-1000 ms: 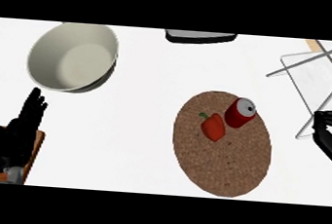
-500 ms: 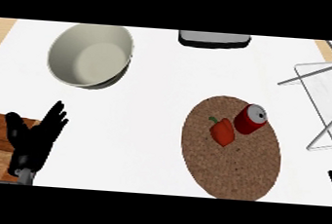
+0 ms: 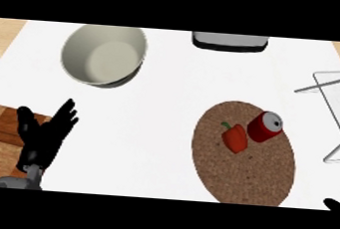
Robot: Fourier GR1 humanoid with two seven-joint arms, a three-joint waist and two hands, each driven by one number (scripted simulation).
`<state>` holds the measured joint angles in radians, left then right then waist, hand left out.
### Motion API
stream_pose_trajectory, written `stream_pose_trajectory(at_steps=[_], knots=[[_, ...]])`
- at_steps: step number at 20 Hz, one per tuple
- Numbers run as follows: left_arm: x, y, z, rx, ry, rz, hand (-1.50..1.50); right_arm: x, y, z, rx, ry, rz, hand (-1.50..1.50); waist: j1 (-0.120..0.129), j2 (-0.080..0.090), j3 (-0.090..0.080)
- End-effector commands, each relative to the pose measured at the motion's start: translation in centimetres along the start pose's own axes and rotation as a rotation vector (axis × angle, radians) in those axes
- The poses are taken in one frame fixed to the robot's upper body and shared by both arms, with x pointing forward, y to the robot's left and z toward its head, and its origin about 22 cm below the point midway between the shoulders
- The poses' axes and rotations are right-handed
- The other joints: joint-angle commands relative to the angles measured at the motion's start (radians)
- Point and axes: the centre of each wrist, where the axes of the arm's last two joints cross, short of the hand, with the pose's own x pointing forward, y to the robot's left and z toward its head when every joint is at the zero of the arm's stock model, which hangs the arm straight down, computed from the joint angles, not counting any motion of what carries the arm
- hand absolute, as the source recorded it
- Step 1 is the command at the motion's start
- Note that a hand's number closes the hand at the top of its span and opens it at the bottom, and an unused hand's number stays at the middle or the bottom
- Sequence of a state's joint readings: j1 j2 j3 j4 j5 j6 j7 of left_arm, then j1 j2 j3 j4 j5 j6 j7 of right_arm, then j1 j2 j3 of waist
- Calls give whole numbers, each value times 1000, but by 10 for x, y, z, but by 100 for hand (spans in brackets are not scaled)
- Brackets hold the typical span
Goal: Pick the can from the placemat and place it in the tiered shelf
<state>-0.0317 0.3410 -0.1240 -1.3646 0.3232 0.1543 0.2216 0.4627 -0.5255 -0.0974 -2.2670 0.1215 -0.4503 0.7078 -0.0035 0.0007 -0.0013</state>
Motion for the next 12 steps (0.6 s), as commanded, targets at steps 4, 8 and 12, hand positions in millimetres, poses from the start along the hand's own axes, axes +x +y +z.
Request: stream_pose_trajectory(at_steps=[4,8,12], knots=[[6,-3,-7,-25,15,-14,0,60,10,-14,-45,158,106,-150,38,9,-3],[10,-3,-17,-34,30,-13,0,70,33,-27,-56,215,142,-150,35,9,-2],[-8,-11,-4,-33,36,-25,0,74,43,-43,-92,299,233,-150,47,7,-3]])
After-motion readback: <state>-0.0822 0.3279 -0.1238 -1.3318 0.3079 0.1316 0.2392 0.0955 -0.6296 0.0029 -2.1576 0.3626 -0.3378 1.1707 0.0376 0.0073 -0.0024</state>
